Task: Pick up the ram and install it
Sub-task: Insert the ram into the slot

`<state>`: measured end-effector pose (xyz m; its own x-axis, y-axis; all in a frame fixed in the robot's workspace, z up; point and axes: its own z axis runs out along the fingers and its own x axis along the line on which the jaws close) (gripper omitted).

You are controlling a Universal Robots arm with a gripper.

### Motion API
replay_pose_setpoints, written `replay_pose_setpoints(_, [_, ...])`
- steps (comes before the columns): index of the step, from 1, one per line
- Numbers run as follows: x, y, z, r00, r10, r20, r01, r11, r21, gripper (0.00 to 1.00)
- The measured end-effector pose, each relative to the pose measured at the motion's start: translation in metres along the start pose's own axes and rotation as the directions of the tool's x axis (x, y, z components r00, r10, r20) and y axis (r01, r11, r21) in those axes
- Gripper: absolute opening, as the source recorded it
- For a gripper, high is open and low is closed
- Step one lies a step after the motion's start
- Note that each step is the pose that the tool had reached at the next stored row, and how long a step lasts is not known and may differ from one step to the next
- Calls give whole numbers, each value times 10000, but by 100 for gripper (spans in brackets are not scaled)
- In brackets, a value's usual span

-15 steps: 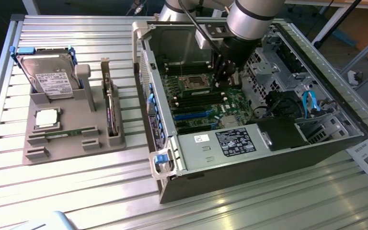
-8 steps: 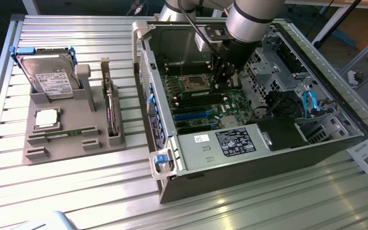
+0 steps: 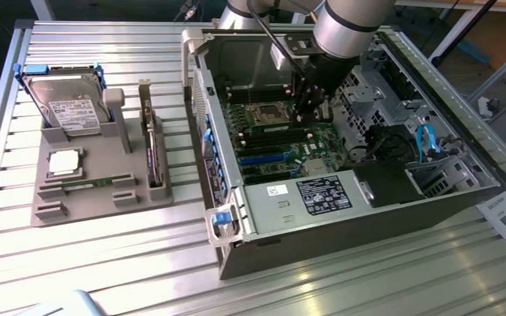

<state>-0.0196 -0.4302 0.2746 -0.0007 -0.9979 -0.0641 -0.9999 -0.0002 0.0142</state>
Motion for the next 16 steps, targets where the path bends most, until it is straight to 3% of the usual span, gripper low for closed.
replay_pose_setpoints(6, [0,-3,0,10000,-1,0,1,10000,-10,12])
replay_pose_setpoints(8, [-1,-11,0,10000,5,0,-5,10000,-92,12])
replay_pose_setpoints(9, [0,-18,0,10000,10,0,-10,9998,-177,12])
replay_pose_setpoints(11, [0,-25,-1,10000,17,-1,-17,9996,-274,12])
replay_pose_setpoints(16, [-2,-29,18,10000,17,2,-17,9996,-281,12])
